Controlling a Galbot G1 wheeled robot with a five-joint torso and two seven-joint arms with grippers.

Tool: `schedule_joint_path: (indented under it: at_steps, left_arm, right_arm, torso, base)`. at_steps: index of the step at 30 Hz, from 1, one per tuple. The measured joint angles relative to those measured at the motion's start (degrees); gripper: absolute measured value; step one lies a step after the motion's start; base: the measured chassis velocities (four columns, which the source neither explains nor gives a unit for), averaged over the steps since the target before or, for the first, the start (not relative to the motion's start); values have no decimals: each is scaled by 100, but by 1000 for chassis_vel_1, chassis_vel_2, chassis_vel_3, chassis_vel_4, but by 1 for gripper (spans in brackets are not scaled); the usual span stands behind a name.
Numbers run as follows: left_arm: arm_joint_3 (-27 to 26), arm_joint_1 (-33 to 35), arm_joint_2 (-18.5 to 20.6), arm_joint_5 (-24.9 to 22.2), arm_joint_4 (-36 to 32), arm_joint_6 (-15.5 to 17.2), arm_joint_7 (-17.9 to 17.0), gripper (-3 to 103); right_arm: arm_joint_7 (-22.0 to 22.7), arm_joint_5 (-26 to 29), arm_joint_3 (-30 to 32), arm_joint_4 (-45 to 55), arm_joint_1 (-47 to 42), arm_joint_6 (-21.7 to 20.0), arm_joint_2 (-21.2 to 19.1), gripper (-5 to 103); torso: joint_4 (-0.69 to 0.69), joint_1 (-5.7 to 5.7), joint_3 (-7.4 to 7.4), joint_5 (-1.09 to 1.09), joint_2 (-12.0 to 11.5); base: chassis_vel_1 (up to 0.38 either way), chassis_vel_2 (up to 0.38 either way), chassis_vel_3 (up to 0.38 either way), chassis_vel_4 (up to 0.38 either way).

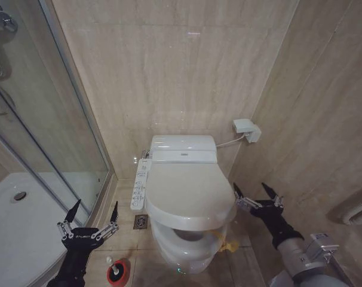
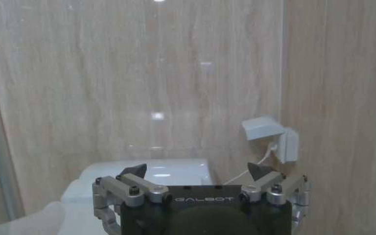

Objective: Open the toilet lid, clean the toilet bowl with a toilet brush, close the toilet lid, and flush.

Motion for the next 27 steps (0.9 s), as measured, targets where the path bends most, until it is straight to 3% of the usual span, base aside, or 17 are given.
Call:
schedule_joint_path:
  at_steps: [6,27]
  left_arm:
    - [0,0,0,0,0,0,0,100]
    - [0,0,0,0,0,0,0,100]
  right_arm:
    - [-81,-437,34,-12,-128,322,125,100]
    - [-121,-257,73,-25,-169,236,199,100]
  torso:
    - [-1,0,0,0,0]
    - [-1,0,0,0,0]
  base:
    - [0,0,0,0]
    - [0,0,0,0]
